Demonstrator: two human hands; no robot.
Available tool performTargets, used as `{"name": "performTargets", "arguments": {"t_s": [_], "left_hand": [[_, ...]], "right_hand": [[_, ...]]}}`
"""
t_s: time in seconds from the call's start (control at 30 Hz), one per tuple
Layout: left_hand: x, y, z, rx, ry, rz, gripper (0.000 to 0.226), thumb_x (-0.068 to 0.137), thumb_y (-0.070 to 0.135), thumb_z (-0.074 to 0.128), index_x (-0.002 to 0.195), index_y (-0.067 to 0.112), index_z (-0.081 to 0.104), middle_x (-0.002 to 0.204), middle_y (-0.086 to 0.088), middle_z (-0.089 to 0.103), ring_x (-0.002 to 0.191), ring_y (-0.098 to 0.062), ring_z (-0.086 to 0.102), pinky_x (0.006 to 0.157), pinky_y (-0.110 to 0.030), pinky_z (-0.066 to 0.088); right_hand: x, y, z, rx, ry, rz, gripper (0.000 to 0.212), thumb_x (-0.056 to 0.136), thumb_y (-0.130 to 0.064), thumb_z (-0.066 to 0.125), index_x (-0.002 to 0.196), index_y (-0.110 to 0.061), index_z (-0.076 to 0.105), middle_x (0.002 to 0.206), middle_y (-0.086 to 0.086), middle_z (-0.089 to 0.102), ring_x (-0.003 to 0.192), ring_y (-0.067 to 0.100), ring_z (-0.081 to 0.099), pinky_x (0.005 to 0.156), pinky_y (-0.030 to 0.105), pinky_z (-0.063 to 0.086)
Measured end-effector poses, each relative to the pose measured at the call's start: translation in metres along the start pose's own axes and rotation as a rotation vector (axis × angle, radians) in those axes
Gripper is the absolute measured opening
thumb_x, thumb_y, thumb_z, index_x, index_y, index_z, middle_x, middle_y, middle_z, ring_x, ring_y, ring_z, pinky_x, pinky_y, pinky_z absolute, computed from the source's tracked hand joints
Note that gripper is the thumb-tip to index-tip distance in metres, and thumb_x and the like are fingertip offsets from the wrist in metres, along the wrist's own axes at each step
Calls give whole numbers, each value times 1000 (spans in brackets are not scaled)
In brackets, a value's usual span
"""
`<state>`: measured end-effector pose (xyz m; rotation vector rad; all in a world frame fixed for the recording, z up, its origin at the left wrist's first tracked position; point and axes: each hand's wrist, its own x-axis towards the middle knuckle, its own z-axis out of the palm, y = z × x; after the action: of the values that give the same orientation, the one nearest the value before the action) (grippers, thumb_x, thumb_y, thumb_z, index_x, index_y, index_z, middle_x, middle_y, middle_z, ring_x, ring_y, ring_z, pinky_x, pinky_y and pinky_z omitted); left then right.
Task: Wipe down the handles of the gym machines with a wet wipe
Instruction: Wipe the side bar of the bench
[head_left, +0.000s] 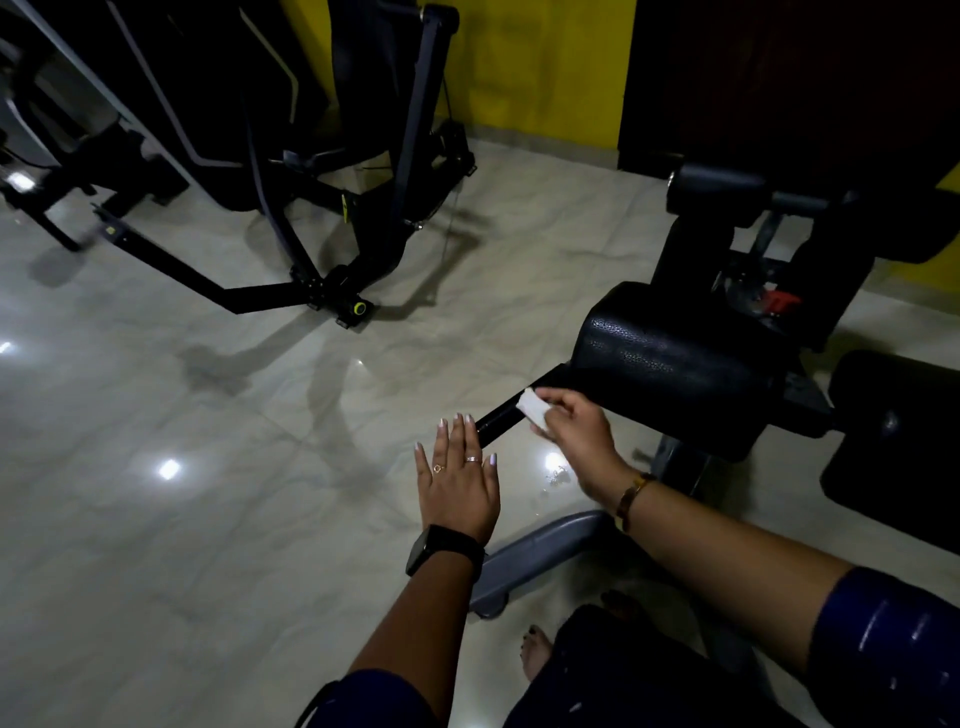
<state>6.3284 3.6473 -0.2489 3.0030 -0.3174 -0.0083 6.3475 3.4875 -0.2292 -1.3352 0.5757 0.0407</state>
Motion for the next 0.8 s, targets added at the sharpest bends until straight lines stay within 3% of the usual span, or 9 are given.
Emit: {"name": "performTargets", "arguments": {"t_s": [0.1,0.17,0.3,0.4,0.47,0.57,0.67,0.8], "left_hand": [[7,-2,-3,-122,16,-5,57,96,33,25,129,2,60,125,-14,65,117,-28,62,109,-49,33],[11,1,-12,-360,46,-96,61,100,37,18,133,5,58,129,-13,63,121,-27,58,114,-42,29],[21,11,-35,-1239,145,-691,47,108,34,24,139,10,51,139,-9,55,122,-22,55,102,-30,39],[32,1,-42,-1638,170,-973,52,108,35,21,146,4,38,146,-12,47,125,-27,54,98,-31,35],[35,-9,-41,-1766,164,-1053,55,107,39,19,147,4,34,147,-15,44,128,-30,52,100,-33,35],[35,-12,-41,-1859,156,-1095,58,106,42,19,147,3,33,148,-18,43,130,-31,49,103,-34,35],[35,-11,-45,-1900,160,-1102,61,106,45,19,148,3,32,149,-18,42,134,-30,46,107,-34,34],[38,-14,-45,-1938,196,-1132,61,106,46,21,146,2,35,148,-18,43,139,-29,39,109,-33,33]], "right_hand": [[12,-15,-7,-548,-20,-459,41,87,11,48,121,-6,62,117,3,63,108,13,59,96,8,36],[18,-22,-3,-823,-96,-661,53,84,15,45,132,-6,56,125,10,62,114,21,58,98,8,30],[32,-24,10,-1169,-249,-592,66,83,15,35,143,-12,40,141,11,48,123,30,50,101,36,42],[39,-28,21,-1490,-211,-538,40,83,6,43,119,-8,53,116,14,60,108,34,57,84,38,48],[34,-32,38,-1511,-179,-444,29,84,2,46,110,-5,56,110,15,64,104,34,59,79,36,48],[25,-33,70,-1527,-267,-366,27,88,-1,47,115,-4,53,115,16,64,108,35,60,80,37,48],[12,-27,93,-1521,-428,-386,26,92,-7,48,118,-5,51,117,17,63,110,35,59,82,36,47],[-13,-14,93,-1284,-618,-536,28,90,-6,44,116,-9,55,106,14,64,99,32,60,75,36,47]]}}
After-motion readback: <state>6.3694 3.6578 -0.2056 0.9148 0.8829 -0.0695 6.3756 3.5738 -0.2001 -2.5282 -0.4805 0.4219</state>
